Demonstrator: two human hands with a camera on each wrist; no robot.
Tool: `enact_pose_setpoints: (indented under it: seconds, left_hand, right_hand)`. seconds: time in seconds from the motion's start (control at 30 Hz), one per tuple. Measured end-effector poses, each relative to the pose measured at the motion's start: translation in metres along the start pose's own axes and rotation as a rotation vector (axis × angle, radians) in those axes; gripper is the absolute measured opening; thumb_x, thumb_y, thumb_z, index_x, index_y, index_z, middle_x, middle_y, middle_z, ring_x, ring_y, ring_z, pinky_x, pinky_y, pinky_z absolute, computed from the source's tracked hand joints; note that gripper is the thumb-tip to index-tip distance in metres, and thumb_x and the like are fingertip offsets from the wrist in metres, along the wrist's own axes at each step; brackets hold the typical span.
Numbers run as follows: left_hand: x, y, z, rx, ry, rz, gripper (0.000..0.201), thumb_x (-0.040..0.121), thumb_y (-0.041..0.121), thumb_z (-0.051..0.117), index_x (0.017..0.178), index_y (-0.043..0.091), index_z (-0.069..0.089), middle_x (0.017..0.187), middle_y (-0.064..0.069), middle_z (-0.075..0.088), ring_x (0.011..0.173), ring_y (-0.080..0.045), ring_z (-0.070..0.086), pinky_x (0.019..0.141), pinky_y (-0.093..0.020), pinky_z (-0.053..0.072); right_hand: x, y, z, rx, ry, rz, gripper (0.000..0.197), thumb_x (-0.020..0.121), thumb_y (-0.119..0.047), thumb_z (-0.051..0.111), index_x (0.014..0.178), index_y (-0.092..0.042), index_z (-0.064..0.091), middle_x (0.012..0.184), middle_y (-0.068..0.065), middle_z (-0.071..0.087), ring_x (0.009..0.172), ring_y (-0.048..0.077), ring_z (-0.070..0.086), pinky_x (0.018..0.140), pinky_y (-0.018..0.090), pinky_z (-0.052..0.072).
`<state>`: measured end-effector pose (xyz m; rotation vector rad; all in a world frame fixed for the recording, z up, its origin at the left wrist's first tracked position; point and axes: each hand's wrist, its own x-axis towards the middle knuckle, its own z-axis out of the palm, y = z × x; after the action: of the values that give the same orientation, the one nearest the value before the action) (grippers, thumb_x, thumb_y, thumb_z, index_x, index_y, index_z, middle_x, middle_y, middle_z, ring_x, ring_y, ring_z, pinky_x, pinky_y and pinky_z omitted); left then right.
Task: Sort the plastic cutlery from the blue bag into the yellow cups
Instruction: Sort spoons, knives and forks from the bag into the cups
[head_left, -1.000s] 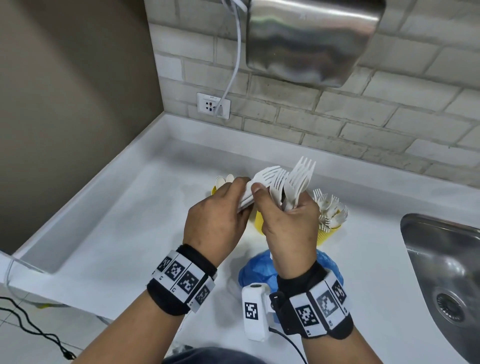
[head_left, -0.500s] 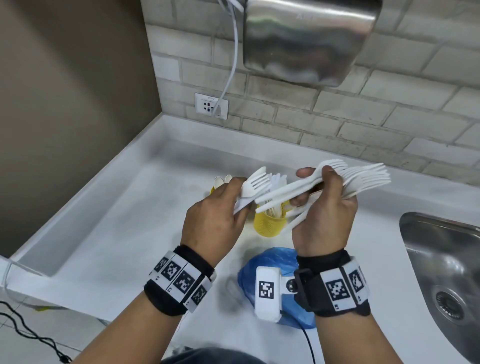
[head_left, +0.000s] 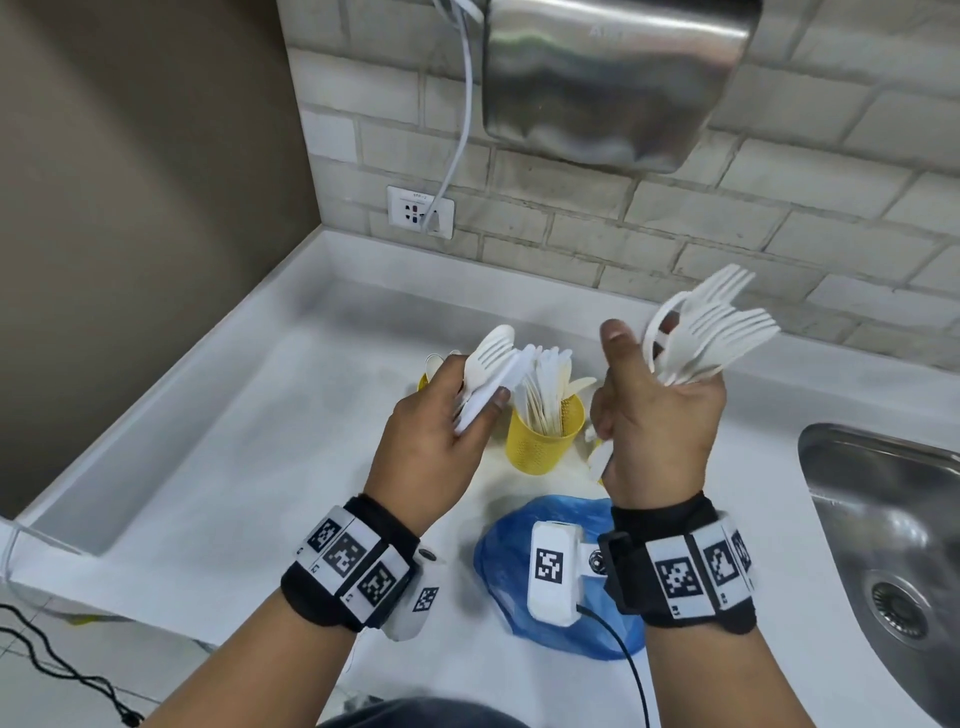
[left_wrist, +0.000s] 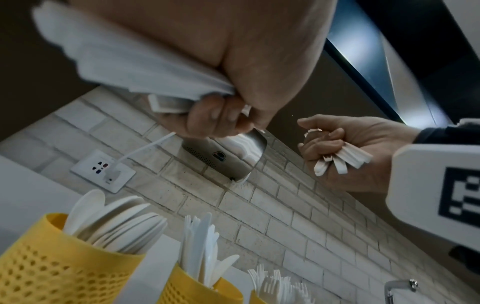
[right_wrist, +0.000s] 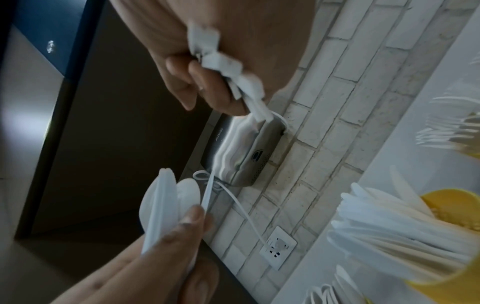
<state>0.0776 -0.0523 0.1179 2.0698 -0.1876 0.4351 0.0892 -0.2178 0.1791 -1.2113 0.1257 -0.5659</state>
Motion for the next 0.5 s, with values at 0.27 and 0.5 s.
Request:
enact_pose_setpoints:
  seconds: [0.27, 0.5]
  left_hand:
    - [-0.001, 0.001, -0.003, 0.224, 0.036, 0.123, 0.024, 0.098, 0.037, 0.064, 0.118, 0.028, 0.057, 0.086, 0.011, 0.066, 0.072, -0.022, 0.06, 0.059, -0.036, 0.052]
    - [-0.002, 0.001, -0.005, 0.364, 0.037, 0.169, 0.027, 0.096, 0.039, 0.063, 0.121, 0.031, 0.055, 0.094, 0.01, 0.069, 0.076, -0.017, 0.06, 0.055, -0.029, 0.048]
  right_hand:
    - [-0.012, -0.002, 0.002, -0.302, -0.39, 0.071, 0.011, 0.09, -0.015, 0.078, 0.08, -0.01, 0.074, 0.049, -0.015, 0.057, 0.042, 0.002, 0.051, 0.05, 0.014, 0.039]
    - [-0.014, -0.003, 0.007, -0.221, -0.392, 0.109, 0.012, 0.09, 0.001, 0.072, 0.084, -0.009, 0.074, 0.06, -0.011, 0.065, 0.048, 0.001, 0.055, 0.052, 0.012, 0.04]
